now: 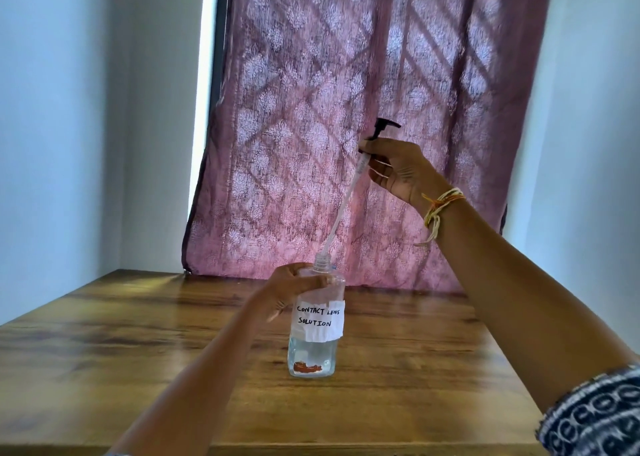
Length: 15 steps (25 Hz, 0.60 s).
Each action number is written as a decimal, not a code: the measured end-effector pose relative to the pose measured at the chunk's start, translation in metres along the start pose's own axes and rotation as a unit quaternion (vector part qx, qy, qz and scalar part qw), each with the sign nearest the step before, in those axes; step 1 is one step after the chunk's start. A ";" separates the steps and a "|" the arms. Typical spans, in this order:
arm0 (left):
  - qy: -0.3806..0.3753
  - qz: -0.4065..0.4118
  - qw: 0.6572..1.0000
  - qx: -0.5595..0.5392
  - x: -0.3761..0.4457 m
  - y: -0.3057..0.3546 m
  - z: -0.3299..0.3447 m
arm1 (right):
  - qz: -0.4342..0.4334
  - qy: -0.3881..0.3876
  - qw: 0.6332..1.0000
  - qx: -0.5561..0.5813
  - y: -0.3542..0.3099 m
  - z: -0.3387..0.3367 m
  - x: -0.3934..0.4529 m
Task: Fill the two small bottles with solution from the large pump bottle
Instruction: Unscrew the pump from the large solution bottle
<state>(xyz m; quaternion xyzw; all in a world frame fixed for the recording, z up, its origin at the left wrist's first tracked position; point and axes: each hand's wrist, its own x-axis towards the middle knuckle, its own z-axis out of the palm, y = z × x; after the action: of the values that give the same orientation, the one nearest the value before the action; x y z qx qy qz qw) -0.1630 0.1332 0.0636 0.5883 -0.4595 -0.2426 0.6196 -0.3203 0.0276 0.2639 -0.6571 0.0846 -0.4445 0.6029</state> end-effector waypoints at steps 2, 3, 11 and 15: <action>-0.005 -0.003 1.000 -0.003 0.000 0.000 0.000 | -0.010 0.029 0.999 0.016 -0.003 -0.002 0.000; -0.004 -0.003 1.000 -0.004 0.000 -0.001 0.000 | -0.018 0.046 0.998 0.028 -0.003 -0.004 0.000; 0.019 0.016 0.999 0.025 -0.004 -0.002 0.003 | -0.017 0.113 0.972 0.204 0.053 -0.029 -0.029; -0.021 0.021 0.998 0.055 -0.011 0.001 0.003 | 0.005 0.136 0.975 0.175 0.121 -0.045 -0.057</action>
<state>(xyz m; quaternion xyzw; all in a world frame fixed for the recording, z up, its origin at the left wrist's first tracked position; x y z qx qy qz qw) -0.1710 0.1410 0.0612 0.6069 -0.4972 -0.2164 0.5811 -0.3337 0.0008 0.1263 -0.4744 0.0901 -0.5347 0.6935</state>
